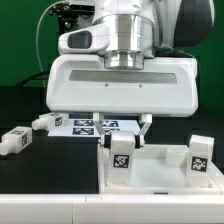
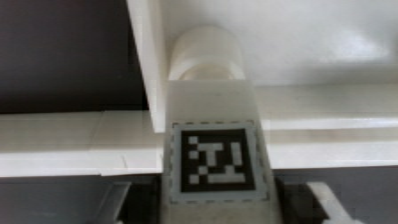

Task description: Assemble square table

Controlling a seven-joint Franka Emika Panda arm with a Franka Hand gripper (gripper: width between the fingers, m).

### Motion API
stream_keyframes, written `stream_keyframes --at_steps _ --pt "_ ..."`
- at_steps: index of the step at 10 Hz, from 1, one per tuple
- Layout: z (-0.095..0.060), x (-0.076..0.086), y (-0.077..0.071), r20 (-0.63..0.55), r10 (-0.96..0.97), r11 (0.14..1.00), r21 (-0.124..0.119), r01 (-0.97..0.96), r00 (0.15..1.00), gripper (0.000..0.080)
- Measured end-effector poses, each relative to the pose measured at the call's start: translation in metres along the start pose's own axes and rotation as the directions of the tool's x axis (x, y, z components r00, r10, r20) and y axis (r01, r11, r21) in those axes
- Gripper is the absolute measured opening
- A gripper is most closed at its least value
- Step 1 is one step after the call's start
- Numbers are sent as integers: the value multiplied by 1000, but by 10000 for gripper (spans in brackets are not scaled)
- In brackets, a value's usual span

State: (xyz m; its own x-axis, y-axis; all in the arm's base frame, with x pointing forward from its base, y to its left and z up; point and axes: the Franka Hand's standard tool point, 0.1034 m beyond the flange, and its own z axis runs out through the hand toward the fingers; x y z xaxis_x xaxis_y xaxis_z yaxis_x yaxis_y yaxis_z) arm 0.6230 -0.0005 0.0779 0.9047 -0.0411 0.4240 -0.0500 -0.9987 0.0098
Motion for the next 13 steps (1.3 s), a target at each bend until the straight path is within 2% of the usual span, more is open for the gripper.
stream_keyframes --at_steps 1,2,3,4,5,6,7,8,10,11,12,13 --pt "0 0 0 0 0 1000 0 0 1000 285" --pt "0 0 0 0 0 1000 0 0 1000 335" --pt "1 -1 0 12 1 1000 4 -1 1000 335" --pt "-1 -3 0 54 7 1000 20 -8 999 477" --pt "-11 4 6 82 18 999 31 -21 996 609" --pt "-13 4 6 117 49 998 42 -55 992 609" --pt "-11 0 -3 221 90 992 67 -107 971 637" --pt "-11 3 -6 307 122 985 81 -153 944 648" --pt "-7 0 -8 452 139 977 82 -196 881 649" --pt "-3 4 -5 480 118 981 77 -176 870 649" --pt "0 9 -1 441 118 983 73 -166 890 649" --pt "0 7 -1 443 119 983 72 -168 889 527"
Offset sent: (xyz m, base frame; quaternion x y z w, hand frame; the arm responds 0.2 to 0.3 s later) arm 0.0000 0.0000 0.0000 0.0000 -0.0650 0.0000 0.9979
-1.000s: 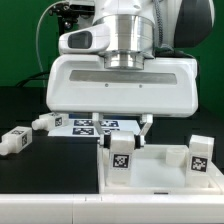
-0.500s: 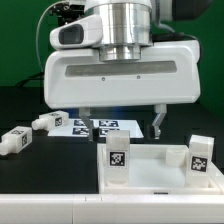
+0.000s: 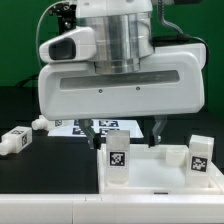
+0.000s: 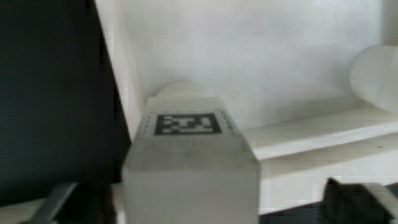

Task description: Assemble square table

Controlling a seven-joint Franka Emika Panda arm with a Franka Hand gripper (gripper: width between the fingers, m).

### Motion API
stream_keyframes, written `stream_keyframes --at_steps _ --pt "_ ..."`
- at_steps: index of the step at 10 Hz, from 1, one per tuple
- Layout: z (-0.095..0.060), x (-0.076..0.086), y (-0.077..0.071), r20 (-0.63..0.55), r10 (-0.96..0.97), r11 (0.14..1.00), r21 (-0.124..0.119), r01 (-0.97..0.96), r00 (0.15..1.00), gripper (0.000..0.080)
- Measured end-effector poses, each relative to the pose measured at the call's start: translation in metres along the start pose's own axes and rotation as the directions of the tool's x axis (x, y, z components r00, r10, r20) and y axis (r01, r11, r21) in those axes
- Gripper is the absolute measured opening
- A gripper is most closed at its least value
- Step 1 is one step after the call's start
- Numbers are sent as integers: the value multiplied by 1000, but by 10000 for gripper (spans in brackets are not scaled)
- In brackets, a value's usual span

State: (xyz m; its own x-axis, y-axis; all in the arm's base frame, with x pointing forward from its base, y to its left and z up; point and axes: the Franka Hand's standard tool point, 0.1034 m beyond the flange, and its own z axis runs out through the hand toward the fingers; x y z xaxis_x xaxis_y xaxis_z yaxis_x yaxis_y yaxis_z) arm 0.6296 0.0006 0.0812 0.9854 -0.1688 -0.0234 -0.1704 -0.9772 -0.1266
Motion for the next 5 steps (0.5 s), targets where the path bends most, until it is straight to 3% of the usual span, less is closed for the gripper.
stream_keyframes --at_steps 1,2,4,5 --pt "0 0 0 0 2 1000 0 -2 1000 376" --pt "0 0 1 -1 15 1000 0 -15 1000 295" --pt "0 1 3 -1 53 999 0 -53 999 295" --pt "2 1 4 -4 173 985 -2 -173 985 295"
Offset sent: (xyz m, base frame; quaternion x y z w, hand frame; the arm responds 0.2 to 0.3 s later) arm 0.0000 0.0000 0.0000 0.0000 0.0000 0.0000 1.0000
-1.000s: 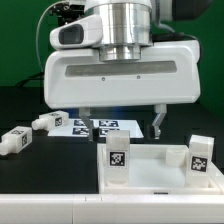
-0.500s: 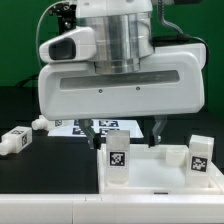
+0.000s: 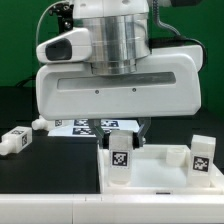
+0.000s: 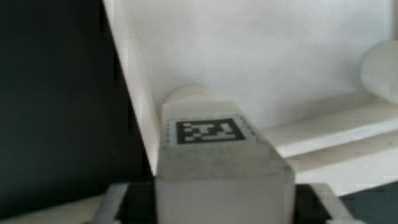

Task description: Assemble square table

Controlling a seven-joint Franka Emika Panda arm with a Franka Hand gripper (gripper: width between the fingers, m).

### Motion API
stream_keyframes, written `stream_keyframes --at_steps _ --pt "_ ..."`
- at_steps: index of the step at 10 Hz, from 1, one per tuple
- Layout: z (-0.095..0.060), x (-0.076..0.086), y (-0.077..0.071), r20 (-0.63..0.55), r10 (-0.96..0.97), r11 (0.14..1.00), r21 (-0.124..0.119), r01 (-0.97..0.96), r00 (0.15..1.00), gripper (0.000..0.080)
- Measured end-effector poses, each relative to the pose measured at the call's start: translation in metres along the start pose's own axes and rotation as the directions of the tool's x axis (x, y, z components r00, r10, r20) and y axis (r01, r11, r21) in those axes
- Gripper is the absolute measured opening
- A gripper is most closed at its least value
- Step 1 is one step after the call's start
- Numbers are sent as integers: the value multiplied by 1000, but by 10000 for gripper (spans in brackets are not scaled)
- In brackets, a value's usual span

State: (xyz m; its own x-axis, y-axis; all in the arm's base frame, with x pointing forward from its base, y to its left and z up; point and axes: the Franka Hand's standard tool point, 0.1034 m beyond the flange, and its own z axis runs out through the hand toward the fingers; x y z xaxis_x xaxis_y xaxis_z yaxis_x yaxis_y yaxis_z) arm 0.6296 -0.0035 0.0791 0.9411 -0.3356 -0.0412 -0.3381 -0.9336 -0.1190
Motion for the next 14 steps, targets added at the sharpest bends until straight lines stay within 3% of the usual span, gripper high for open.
stream_keyframes --at_steps 2,4,6,7,9,10,11,12,13,14 --pt "1 2 3 -6 178 984 -2 -178 984 289" --pt "1 3 1 -17 445 896 1 -445 896 289" --pt "2 8 1 -64 736 676 78 -732 673 290" --pt "2 7 1 -69 799 601 90 -794 597 290" --pt "2 7 2 -67 807 591 90 -802 587 290" --pt "3 7 2 -70 790 613 87 -785 609 356" --pt "3 7 2 -70 788 616 87 -783 612 520" --pt "4 7 1 -87 655 755 67 -652 750 520" --pt "5 5 0 -92 518 855 49 -516 850 622" --pt "7 0 -3 -74 432 902 25 -431 899 641"
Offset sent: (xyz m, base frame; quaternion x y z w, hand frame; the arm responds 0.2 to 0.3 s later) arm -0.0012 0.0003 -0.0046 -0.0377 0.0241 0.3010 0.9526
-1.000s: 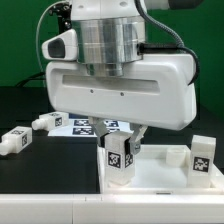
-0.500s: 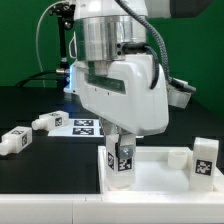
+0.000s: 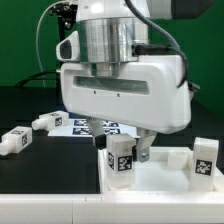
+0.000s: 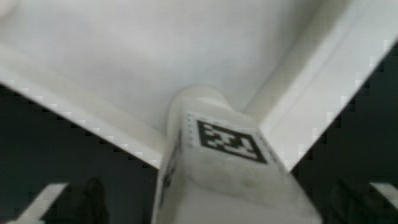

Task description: Assemble square table

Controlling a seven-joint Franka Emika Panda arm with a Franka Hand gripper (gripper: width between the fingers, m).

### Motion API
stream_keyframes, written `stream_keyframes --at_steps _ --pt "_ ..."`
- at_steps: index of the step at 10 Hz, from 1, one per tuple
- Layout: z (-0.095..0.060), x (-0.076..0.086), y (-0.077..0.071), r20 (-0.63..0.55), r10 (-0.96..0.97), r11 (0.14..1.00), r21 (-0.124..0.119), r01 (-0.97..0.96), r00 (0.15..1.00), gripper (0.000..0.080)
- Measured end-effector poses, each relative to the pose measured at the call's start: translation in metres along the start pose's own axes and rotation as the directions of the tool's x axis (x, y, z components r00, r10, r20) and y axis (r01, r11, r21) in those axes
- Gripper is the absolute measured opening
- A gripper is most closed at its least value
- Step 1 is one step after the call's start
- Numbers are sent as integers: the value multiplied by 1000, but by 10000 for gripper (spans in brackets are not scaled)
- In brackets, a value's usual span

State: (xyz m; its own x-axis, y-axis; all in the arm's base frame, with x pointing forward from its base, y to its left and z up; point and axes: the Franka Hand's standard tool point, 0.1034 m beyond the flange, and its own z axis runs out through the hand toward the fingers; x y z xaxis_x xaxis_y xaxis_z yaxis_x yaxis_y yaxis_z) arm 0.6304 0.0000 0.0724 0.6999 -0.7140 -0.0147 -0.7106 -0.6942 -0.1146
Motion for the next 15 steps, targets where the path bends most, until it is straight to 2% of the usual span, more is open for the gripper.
stream_keyframes --at_steps 4,5,7,10,11,12,15 --pt "0 1 1 0 -252 968 -5 252 968 649" --pt "-1 2 0 0 -470 882 -29 470 883 649" --pt "-1 0 -3 -5 -670 742 -38 670 742 649" --pt "1 -2 -3 -22 -655 756 -44 653 756 638" --pt "1 -2 -3 -22 -651 759 -44 650 759 453" --pt "1 -2 -3 -24 -624 781 -43 623 781 319" --pt "2 -1 -2 -41 -353 935 -36 352 935 285"
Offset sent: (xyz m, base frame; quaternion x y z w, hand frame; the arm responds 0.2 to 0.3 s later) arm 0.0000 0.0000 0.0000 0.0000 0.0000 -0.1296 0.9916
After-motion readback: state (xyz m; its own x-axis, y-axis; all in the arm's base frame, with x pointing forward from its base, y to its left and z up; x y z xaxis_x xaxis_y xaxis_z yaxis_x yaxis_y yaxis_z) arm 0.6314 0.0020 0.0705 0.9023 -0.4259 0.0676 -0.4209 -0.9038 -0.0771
